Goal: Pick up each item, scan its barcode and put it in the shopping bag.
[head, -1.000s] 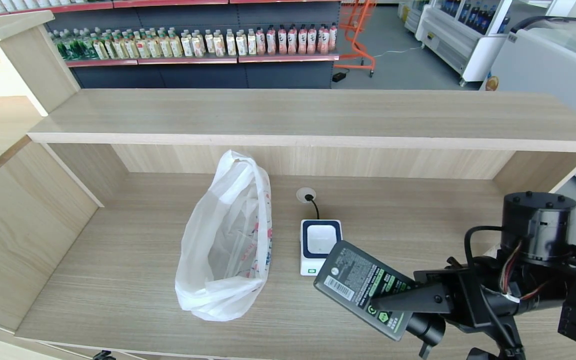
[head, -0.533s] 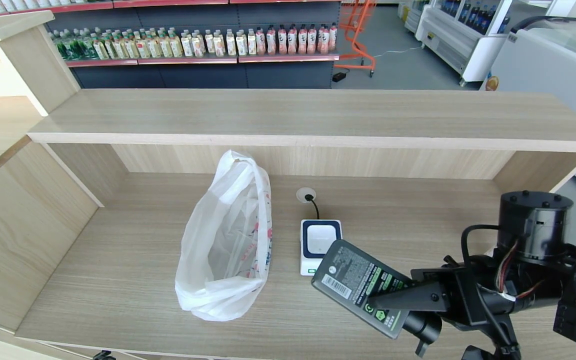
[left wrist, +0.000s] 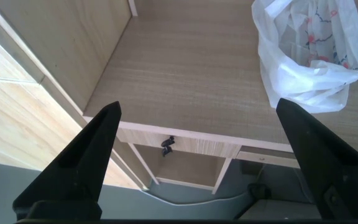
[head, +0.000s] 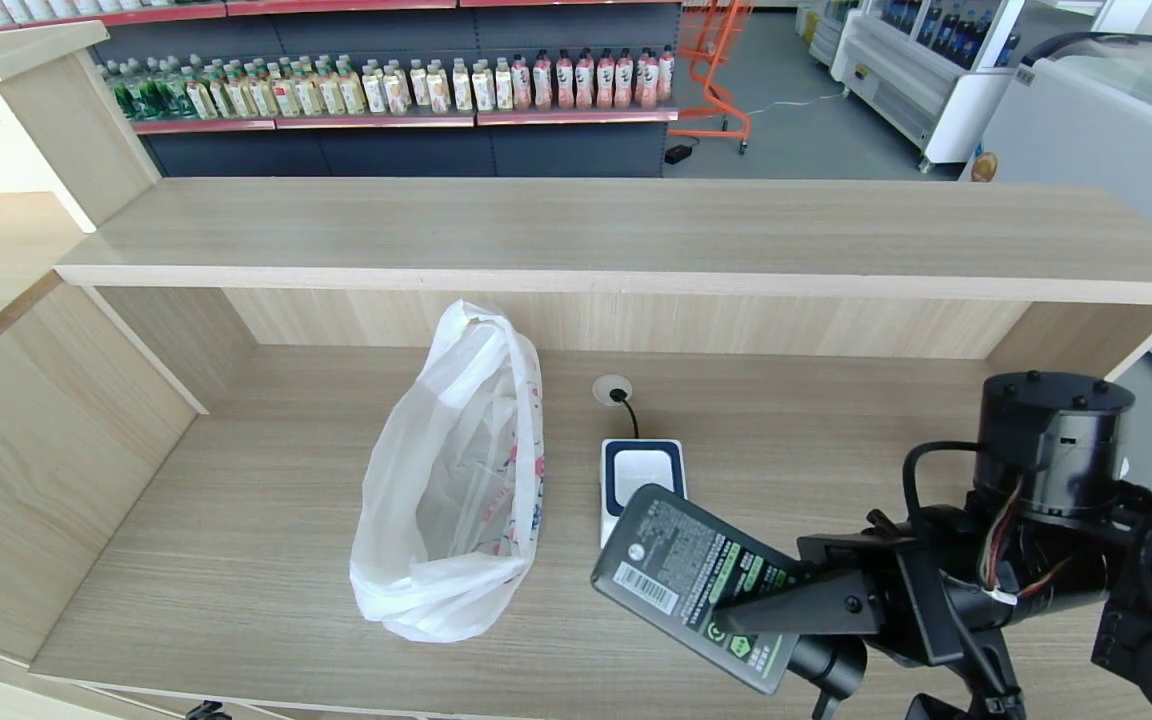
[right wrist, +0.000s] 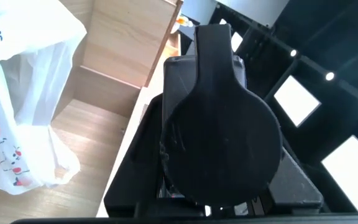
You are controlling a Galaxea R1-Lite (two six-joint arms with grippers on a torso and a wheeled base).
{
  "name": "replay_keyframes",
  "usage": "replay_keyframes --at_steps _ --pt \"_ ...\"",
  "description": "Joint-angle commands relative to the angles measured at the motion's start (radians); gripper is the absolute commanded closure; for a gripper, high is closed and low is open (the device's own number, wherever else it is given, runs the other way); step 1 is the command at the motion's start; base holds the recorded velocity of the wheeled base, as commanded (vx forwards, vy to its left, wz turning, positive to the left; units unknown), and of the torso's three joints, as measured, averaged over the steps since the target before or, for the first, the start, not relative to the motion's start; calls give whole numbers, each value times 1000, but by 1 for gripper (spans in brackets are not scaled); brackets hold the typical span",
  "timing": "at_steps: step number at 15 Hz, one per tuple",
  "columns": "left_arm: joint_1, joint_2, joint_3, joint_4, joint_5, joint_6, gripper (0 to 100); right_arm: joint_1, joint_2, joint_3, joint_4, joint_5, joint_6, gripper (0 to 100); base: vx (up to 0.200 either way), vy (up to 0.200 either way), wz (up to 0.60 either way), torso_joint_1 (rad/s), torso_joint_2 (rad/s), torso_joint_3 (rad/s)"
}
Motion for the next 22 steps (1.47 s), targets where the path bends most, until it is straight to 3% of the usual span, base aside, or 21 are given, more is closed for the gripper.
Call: replay_keyframes --at_steps 1,9,13,14,15,17,20,21,22 --pt "0 0 0 0 1 0 0 3 -5 5 0 0 0 100 0 0 0 0 0 0" --pt "0 0 0 0 1 0 0 -3 -11 22 36 -23 30 100 0 0 0 0 0 0" --pt "0 0 0 0 1 0 0 -153 -187 47 206 -224 566 100 0 0 0 0 0 0" --pt "0 0 0 0 -1 -2 0 -164 -199 47 198 -247 613 100 0 0 0 0 0 0" --pt "0 0 0 0 1 0 0 -195 -215 48 181 -240 625 100 0 0 0 0 0 0" --pt "0 0 0 0 1 0 0 -302 -247 87 284 -217 741 100 0 0 0 0 0 0" --pt "0 0 0 0 1 0 0 -340 -301 48 393 -141 1104 100 0 0 0 0 0 0" --pt "0 0 0 0 1 0 0 -405 -359 25 393 -155 1515 100 0 0 0 0 0 0" --pt "0 0 0 0 1 0 0 -419 -360 10 392 -228 1727 100 0 0 0 0 0 0"
